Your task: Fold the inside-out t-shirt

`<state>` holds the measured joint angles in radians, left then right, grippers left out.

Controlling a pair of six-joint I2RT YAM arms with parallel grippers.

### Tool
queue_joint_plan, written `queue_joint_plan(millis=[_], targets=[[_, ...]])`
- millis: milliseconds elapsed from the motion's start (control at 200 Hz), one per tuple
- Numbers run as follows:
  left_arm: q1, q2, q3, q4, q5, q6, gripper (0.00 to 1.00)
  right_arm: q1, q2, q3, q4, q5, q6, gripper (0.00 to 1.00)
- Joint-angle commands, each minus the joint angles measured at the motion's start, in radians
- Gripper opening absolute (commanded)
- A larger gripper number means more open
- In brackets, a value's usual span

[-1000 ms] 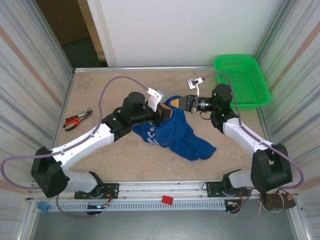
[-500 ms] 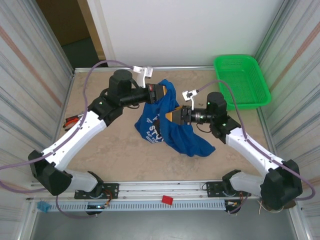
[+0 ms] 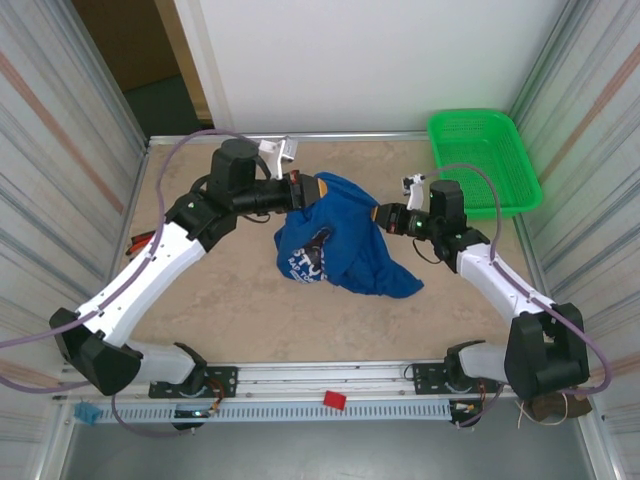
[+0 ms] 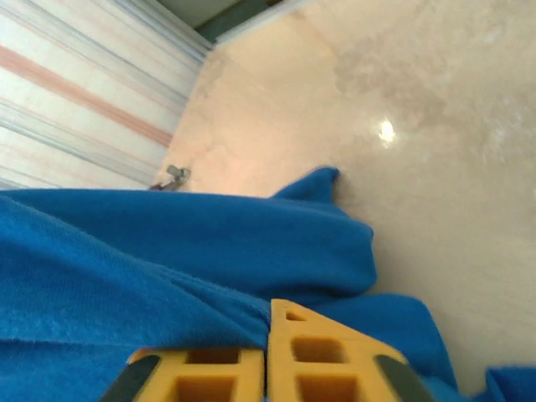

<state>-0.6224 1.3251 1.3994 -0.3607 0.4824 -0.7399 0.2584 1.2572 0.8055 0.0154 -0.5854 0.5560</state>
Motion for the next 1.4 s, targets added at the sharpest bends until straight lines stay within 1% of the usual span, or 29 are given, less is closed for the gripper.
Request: queue_joint_plan(millis=[0,30,50,125,230,261,366,406,491,581,626,661,686,706,751,772,777,837,857,897,912,977,1017,1097,1137,1177,1222,1308,1393], targets=[[0.003,-0.064,-0.023,0.096,0.008,-0.12,0.0,0.045,-0.093,0.063,-0.195,0.134,-0.026,0.53],[-0.003,-0.072,-0.046,0.117,-0.016,-0.151,0.0,0.082,-0.146,0.076,-0.219,0.184,-0.035,0.61],[-0.007,-0.077,-0.059,0.13,-0.034,-0.171,0.0,0.107,-0.176,0.085,-0.235,0.216,-0.04,0.63],[-0.035,-0.091,-0.094,0.157,-0.116,-0.223,0.0,0.183,-0.254,0.129,-0.285,0.289,-0.045,0.64],[-0.087,-0.11,-0.125,0.174,-0.251,-0.284,0.0,0.303,-0.3,0.164,-0.281,0.386,-0.036,0.66],[-0.101,-0.114,-0.135,0.18,-0.283,-0.308,0.0,0.334,-0.299,0.171,-0.269,0.409,-0.035,0.68],[-0.144,-0.119,-0.161,0.215,-0.38,-0.38,0.0,0.441,-0.274,0.198,-0.226,0.477,-0.034,0.69],[-0.157,-0.115,-0.159,0.216,-0.407,-0.395,0.0,0.47,-0.232,0.207,-0.207,0.495,-0.039,0.72],[-0.179,-0.102,-0.145,0.216,-0.443,-0.413,0.0,0.507,-0.173,0.231,-0.185,0.517,-0.047,0.72],[-0.191,-0.089,-0.13,0.222,-0.445,-0.424,0.0,0.519,-0.115,0.241,-0.149,0.519,-0.051,0.72],[-0.193,-0.083,-0.126,0.226,-0.435,-0.431,0.0,0.521,-0.094,0.24,-0.135,0.527,-0.054,0.67],[-0.192,-0.079,-0.125,0.23,-0.425,-0.435,0.0,0.519,-0.084,0.239,-0.131,0.538,-0.059,0.59],[-0.192,-0.078,-0.123,0.23,-0.419,-0.436,0.0,0.517,-0.08,0.237,-0.125,0.546,-0.063,0.51],[-0.192,-0.078,-0.123,0.23,-0.416,-0.438,0.0,0.512,-0.08,0.233,-0.12,0.547,-0.064,0.41],[-0.191,-0.078,-0.124,0.23,-0.412,-0.432,0.0,0.494,-0.084,0.222,-0.102,0.529,-0.056,0.12],[-0.189,-0.079,-0.125,0.229,-0.411,-0.429,0.01,0.484,-0.09,0.216,-0.095,0.516,-0.053,0.01],[-0.188,-0.079,-0.126,0.229,-0.412,-0.427,0.01,0.481,-0.091,0.215,-0.093,0.511,-0.051,0.0],[-0.175,-0.085,-0.131,0.225,-0.408,-0.416,0.11,0.438,-0.111,0.196,-0.081,0.454,-0.037,0.0],[-0.168,-0.087,-0.133,0.226,-0.404,-0.412,0.17,0.422,-0.119,0.189,-0.076,0.434,-0.034,0.0],[-0.15,-0.092,-0.134,0.228,-0.391,-0.384,0.34,0.391,-0.14,0.169,-0.063,0.389,-0.026,0.0],[-0.143,-0.094,-0.133,0.223,-0.388,-0.368,0.39,0.381,-0.149,0.161,-0.056,0.372,-0.023,0.0],[-0.113,-0.107,-0.115,0.166,-0.398,-0.295,0.49,0.333,-0.186,0.129,-0.031,0.297,-0.015,0.0],[-0.093,-0.118,-0.114,0.16,-0.392,-0.234,0.55,0.31,-0.203,0.117,-0.028,0.26,-0.013,0.0],[-0.064,-0.129,-0.094,0.079,-0.399,-0.128,0.6,0.279,-0.231,0.107,-0.043,0.224,-0.014,0.0],[-0.056,-0.129,-0.091,0.062,-0.388,-0.063,0.61,0.268,-0.244,0.103,-0.048,0.212,-0.013,0.0],[-0.053,-0.121,-0.082,0.024,-0.382,-0.029,0.62,0.262,-0.251,0.1,-0.052,0.198,-0.013,0.0],[-0.052,-0.107,-0.082,0.027,-0.338,0.023,0.63,0.257,-0.254,0.1,-0.054,0.186,-0.012,0.0],[-0.057,-0.064,-0.078,0.012,-0.274,0.064,0.64,0.257,-0.252,0.101,-0.052,0.166,-0.01,0.0],[-0.071,-0.028,-0.087,0.023,-0.27,0.087,0.65,0.258,-0.249,0.099,-0.042,0.157,0.001,0.0]])
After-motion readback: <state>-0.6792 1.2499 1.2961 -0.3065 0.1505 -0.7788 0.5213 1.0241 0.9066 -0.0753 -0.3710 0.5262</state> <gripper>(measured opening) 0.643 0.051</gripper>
